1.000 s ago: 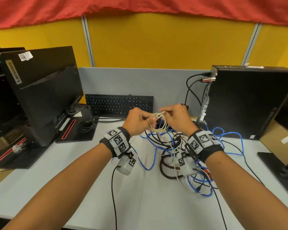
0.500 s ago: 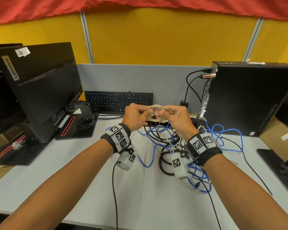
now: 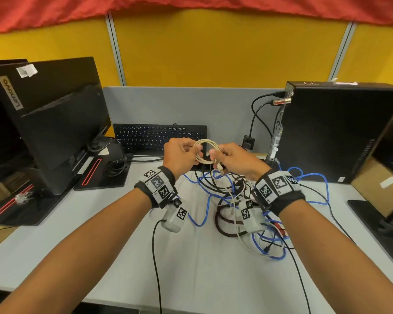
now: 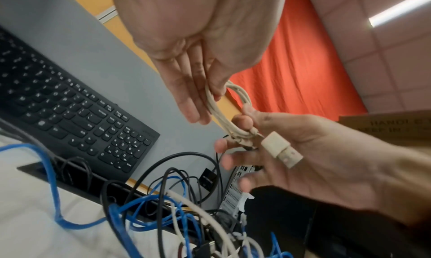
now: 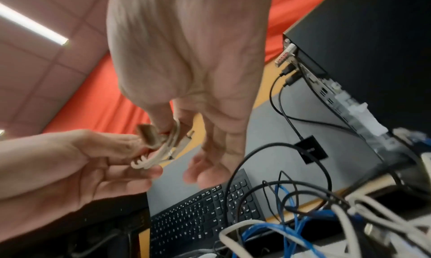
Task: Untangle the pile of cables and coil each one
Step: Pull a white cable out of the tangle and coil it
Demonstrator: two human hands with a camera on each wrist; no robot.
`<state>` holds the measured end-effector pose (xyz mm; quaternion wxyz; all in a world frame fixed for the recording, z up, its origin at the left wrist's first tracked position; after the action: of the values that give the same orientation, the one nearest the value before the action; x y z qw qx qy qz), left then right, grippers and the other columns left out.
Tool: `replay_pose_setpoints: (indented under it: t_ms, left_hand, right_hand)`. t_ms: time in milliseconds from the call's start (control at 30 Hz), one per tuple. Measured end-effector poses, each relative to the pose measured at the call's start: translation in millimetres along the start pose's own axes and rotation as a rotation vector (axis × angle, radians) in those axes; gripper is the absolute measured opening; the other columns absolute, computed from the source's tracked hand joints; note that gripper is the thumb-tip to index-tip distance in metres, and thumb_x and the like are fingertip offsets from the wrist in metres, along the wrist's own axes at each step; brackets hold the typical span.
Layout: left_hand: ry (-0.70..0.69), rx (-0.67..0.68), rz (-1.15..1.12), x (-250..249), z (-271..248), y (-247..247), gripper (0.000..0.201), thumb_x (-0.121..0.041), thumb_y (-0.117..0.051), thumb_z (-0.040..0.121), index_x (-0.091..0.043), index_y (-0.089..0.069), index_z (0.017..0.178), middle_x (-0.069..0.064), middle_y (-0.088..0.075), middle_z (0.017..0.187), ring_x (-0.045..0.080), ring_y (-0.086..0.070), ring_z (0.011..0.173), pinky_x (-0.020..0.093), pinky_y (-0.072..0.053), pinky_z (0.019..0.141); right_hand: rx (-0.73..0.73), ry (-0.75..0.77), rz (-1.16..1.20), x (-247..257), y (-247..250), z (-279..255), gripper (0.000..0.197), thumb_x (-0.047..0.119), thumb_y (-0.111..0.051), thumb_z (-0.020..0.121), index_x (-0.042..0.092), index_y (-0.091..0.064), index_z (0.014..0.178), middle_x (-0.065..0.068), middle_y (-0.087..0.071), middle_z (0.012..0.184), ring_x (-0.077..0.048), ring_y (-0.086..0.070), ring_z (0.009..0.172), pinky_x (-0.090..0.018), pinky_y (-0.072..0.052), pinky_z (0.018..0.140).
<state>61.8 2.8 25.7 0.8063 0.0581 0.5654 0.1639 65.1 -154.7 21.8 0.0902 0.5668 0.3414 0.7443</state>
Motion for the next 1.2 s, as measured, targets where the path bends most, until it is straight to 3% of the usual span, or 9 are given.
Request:
replay_pose_setpoints:
  t_ms: [167, 267, 367, 467, 600, 767, 933, 1067, 1200]
  left_hand:
    - [-0.035, 0.051, 0.126, -2, -4, -8, 0.01, -0.011, -0.065, 0.096, -0.005, -0.073, 0.099, 0.011, -0.075, 0.08, 0.022, -0.075, 0.068, 0.042, -0.064, 0.065]
    - [-0.039, 0.057, 0.138, -3, -3, -8, 0.008, -0.009, -0.066, 0.094, -0.009, -0.072, 0.1, 0.011, -0.075, 0.08, 0.023, -0.075, 0.066, 0.04, -0.063, 0.063]
    - [0.004, 0.053, 0.108, 0, -3, -4, 0.011, -0.008, -0.065, 0.095, -0.007, -0.071, 0.104, 0.013, -0.075, 0.079, 0.025, -0.075, 0.065, 0.039, -0.063, 0.063]
    - [0.06, 0.134, 0.129, 6, -3, -6, 0.02, -0.004, -0.065, 0.093, -0.006, -0.067, 0.113, 0.012, -0.076, 0.079, 0.022, -0.076, 0.067, 0.037, -0.063, 0.064]
    - [-0.242, 0.22, 0.443, -16, -6, -12, 0.039, -0.005, -0.068, 0.088, -0.018, -0.067, 0.125, 0.004, -0.078, 0.087, 0.013, -0.073, 0.074, 0.033, -0.058, 0.084]
    - [-0.405, 0.261, 0.591, -21, -13, -10, 0.025, -0.023, -0.067, 0.094, -0.025, -0.074, 0.118, 0.004, -0.076, 0.08, 0.023, -0.067, 0.067, 0.039, -0.058, 0.066]
    - [-0.074, 0.091, 0.227, 13, -2, 19, 0.018, -0.01, -0.065, 0.096, -0.008, -0.076, 0.109, 0.006, -0.072, 0.068, 0.018, -0.073, 0.061, 0.031, -0.063, 0.064]
    - [0.234, 0.105, -0.186, 39, -9, 25, 0.013, -0.001, -0.065, 0.094, 0.005, -0.074, 0.101, 0.013, -0.07, 0.068, 0.028, -0.073, 0.067, 0.035, -0.063, 0.065]
    - [0.297, 0.107, -0.102, 53, -12, 41, 0.011, 0.001, -0.063, 0.094, 0.002, -0.073, 0.088, 0.019, -0.071, 0.077, 0.027, -0.074, 0.066, 0.028, -0.06, 0.059]
  right_hand:
    - [-0.111, 0.024, -0.222, 1, 5, 2, 0.026, 0.024, -0.054, 0.105, 0.022, -0.057, 0.079, 0.001, -0.061, 0.071, -0.005, -0.062, 0.056, -0.023, -0.049, 0.052]
    - [-0.178, 0.077, -0.294, 6, 8, 0, 0.006, 0.016, -0.063, 0.099, 0.018, -0.066, 0.095, 0.01, -0.058, 0.071, -0.002, -0.054, 0.061, -0.019, -0.038, 0.057]
    - [-0.156, 0.08, -0.174, 6, 11, 1, 0.029, 0.016, -0.072, 0.094, 0.017, -0.066, 0.122, 0.003, -0.073, 0.089, -0.014, -0.072, 0.077, -0.025, -0.055, 0.07]
    - [-0.175, 0.036, -0.169, 0, 13, 0, 0.032, 0.015, -0.074, 0.092, 0.012, -0.067, 0.122, -0.008, -0.076, 0.094, -0.021, -0.074, 0.08, -0.036, -0.06, 0.076]
    - [-0.15, 0.05, -0.323, 1, -2, 3, 0.007, 0.008, -0.068, 0.093, 0.006, -0.071, 0.098, -0.007, -0.068, 0.077, -0.021, -0.063, 0.067, -0.035, -0.052, 0.062]
    - [-0.135, 0.088, -0.312, 5, -14, 7, 0.014, 0.003, -0.068, 0.091, 0.007, -0.071, 0.104, -0.001, -0.065, 0.076, -0.013, -0.061, 0.065, -0.029, -0.051, 0.059]
    - [-0.361, 0.154, -0.217, 18, -7, 2, 0.018, 0.013, -0.077, 0.09, 0.008, -0.075, 0.107, -0.005, -0.074, 0.092, -0.015, -0.07, 0.083, -0.032, -0.061, 0.08]
    - [-0.319, 0.238, -0.24, 29, -14, 4, 0.011, 0.011, -0.072, 0.092, 0.011, -0.08, 0.099, -0.001, -0.077, 0.09, -0.012, -0.07, 0.083, -0.032, -0.058, 0.087]
    - [-0.11, 0.196, -0.326, 29, -40, 17, 0.029, 0.015, -0.073, 0.093, 0.014, -0.072, 0.122, -0.004, -0.076, 0.111, -0.018, -0.07, 0.102, -0.025, -0.053, 0.088]
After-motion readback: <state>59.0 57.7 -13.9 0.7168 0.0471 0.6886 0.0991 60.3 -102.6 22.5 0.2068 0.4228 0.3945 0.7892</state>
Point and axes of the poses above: each hand's wrist, its own z-axis towards the middle knuckle, its own y-axis out of the back of the hand, x = y × z, the point moved 8 cm from there along z, towards the middle knuckle
